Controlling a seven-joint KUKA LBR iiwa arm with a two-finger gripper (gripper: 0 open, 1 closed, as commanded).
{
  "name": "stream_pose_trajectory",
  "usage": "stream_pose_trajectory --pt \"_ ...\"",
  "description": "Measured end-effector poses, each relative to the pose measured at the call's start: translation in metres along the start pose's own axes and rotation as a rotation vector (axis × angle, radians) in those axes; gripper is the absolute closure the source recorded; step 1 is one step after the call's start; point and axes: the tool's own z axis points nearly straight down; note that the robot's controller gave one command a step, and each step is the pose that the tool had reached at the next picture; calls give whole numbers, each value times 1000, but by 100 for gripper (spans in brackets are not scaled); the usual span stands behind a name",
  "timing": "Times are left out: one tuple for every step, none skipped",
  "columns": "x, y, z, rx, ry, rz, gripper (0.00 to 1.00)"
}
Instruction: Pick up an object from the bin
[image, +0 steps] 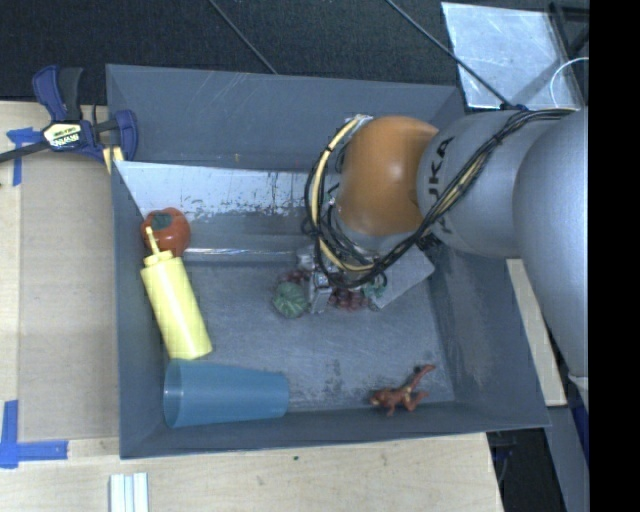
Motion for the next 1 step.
stream_pose_trajectory --pt "0 0 0 0 0 0 100"
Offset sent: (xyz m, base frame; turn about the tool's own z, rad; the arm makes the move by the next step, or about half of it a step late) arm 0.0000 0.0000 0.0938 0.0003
